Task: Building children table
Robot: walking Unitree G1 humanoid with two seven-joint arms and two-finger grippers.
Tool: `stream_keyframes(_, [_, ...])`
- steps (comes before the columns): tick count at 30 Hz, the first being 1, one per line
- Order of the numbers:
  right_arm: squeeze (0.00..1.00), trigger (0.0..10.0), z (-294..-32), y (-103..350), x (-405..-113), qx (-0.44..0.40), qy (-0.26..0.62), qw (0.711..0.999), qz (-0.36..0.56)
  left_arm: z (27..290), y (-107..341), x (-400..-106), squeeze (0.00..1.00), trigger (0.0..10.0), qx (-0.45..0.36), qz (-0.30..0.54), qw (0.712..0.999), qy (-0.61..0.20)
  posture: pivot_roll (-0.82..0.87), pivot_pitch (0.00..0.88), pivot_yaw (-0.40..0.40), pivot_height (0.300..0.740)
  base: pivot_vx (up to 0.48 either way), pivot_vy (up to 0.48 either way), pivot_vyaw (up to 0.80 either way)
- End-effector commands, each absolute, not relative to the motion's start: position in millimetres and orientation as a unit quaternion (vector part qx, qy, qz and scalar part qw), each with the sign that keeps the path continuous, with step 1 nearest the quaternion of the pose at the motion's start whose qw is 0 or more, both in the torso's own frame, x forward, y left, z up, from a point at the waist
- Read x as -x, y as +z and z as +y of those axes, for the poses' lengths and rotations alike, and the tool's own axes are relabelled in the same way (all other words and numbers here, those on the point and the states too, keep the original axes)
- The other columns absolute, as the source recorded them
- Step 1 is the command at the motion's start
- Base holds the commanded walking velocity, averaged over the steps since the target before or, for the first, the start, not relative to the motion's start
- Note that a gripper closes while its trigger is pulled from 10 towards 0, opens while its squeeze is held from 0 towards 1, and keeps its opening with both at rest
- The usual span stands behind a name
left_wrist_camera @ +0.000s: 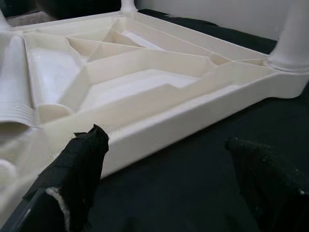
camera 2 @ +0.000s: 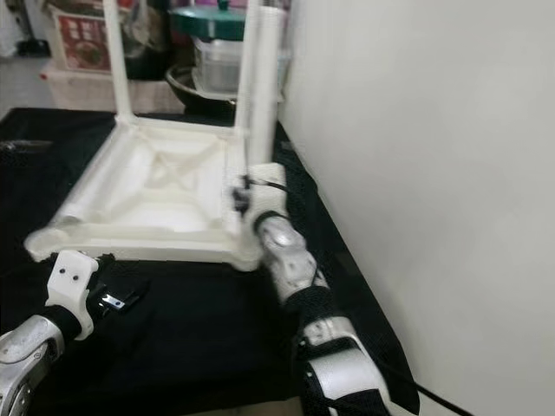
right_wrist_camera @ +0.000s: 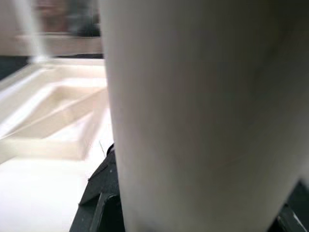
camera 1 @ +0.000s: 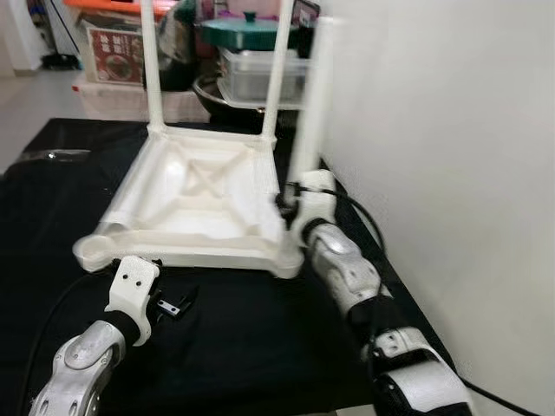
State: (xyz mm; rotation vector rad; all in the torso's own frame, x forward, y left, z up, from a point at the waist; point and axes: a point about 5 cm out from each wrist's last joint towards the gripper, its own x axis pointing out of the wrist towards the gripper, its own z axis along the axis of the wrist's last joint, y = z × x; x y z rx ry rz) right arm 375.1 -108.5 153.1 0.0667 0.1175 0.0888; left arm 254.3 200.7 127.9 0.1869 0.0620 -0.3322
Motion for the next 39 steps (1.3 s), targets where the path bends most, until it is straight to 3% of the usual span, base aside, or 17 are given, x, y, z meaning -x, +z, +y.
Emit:
stream_keyframes(1, [0.00,10.0,-108.4,120.5,-358.8,-0.028,0.078,0.989,0.126,196.1,126.5,-256.6,0.00,10.0,-0.083,0.030,0.981,-0.175,0.16,0.000,-0.123,0.740,0.000,0.000,0.00])
stream_keyframes(3, [0.00,10.0,-108.4,120.5,-358.8,-0.028,0.078,0.989,0.126,196.1,126.5,-256.6,0.00,10.0,-0.083,0.030,0.981,-0.175,0.16,0.000,-0.123,0.740,0.000,0.000,0.00])
stream_keyframes(4, [0.23,10.0,-99.3,129.4,-354.3,-0.050,0.120,0.987,0.093,195.7,127.0,-258.0,0.00,10.0,-0.083,0.030,0.980,-0.176,0.15,0.000,-0.120,0.740,0.000,0.000,0.00])
stream_keyframes(5, [0.23,10.0,-99.3,129.4,-354.3,-0.050,0.120,0.987,0.093,195.7,127.0,-258.0,0.00,10.0,-0.083,0.030,0.980,-0.176,0.15,0.000,-0.120,0.740,0.000,0.000,0.00])
stream_keyframes(6, [1.00,10.0,-89.3,139.2,-351.8,-0.062,0.168,0.982,0.063,194.8,127.5,-259.0,0.00,10.0,-0.083,0.028,0.980,-0.179,0.15,0.000,-0.117,0.740,0.000,0.000,0.00])
stream_keyframes(9, [1.00,10.0,-72.6,158.7,-350.1,-0.084,0.276,0.957,0.032,193.9,127.4,-259.7,0.00,10.0,-0.083,0.028,0.980,-0.180,0.16,0.000,-0.119,0.740,0.000,0.000,0.00])
stream_keyframes(10, [0.00,10.0,-65.7,169.4,-348.8,-0.085,0.335,0.938,0.017,194.2,127.6,-259.9,0.00,10.0,-0.084,0.028,0.980,-0.180,0.16,0.000,-0.124,0.740,0.000,0.000,0.00])
stream_keyframes(19, [0.00,10.0,-24.4,190.2,-310.9,-0.018,0.615,0.788,-0.035,199.2,130.2,-257.4,0.00,10.0,-0.085,0.024,0.982,-0.169,0.20,0.000,-0.145,0.740,0.000,0.000,0.00])
stream_keyframes(21, [0.00,8.1,-14.6,188.3,-305.5,-0.014,0.636,0.771,-0.032,199.6,130.1,-256.7,0.00,10.0,-0.086,0.024,0.982,-0.168,0.21,0.000,-0.149,0.740,0.000,0.000,0.00])
stream_keyframes(22, [0.00,0.0,-5.3,186.8,-303.4,-0.015,0.642,0.766,-0.027,200.5,130.3,-256.4,0.00,10.0,-0.086,0.024,0.982,-0.166,0.21,0.000,-0.152,0.740,0.000,0.000,0.00])
stream_keyframes(25, [0.00,0.0,1.0,185.7,-303.3,-0.015,0.639,0.768,-0.024,201.2,130.6,-256.3,0.00,10.0,-0.086,0.024,0.982,-0.165,0.21,0.000,-0.152,0.740,0.000,0.000,0.00])
stream_keyframes(27, [0.00,0.0,3.9,182.7,-308.6,-0.018,0.610,0.792,-0.016,201.2,130.7,-255.9,0.00,10.0,-0.086,0.023,0.982,-0.164,0.21,0.000,-0.149,0.740,0.000,0.000,0.00])
stream_keyframes(28, [0.00,0.0,-12.7,164.0,-342.7,-0.014,0.410,0.911,0.046,200.9,128.9,-254.5,0.00,10.0,-0.087,0.027,0.982,-0.167,0.20,0.000,-0.140,0.740,0.000,0.000,0.00])
stream_keyframes(30, [0.00,0.0,-46.5,147.5,-362.8,-0.013,0.220,0.971,0.092,201.3,127.6,-254.2,0.00,10.0,-0.088,0.030,0.981,-0.169,0.19,0.000,-0.136,0.740,0.000,0.000,0.00])
stream_keyframes(33, [0.00,0.0,-60.8,143.2,-366.6,-0.017,0.162,0.981,0.101,201.5,127.8,-254.6,0.00,10.0,-0.087,0.029,0.981,-0.169,0.19,0.000,-0.136,0.740,0.000,0.000,0.00])
stream_keyframes(35, [0.00,0.0,-118.0,137.5,-362.5,-0.009,-0.021,0.996,0.088,200.4,129.5,-256.8,0.00,10.0,-0.087,0.027,0.981,-0.171,0.18,0.000,-0.132,0.740,0.000,0.000,0.00])
stream_keyframes(39, [0.00,0.0,-134.2,131.5,-351.1,0.005,-0.056,0.993,0.103,196.6,127.4,-257.3,0.00,10.0,-0.083,0.028,0.981,-0.176,0.16,0.000,-0.118,0.740,0.000,0.000,0.00])
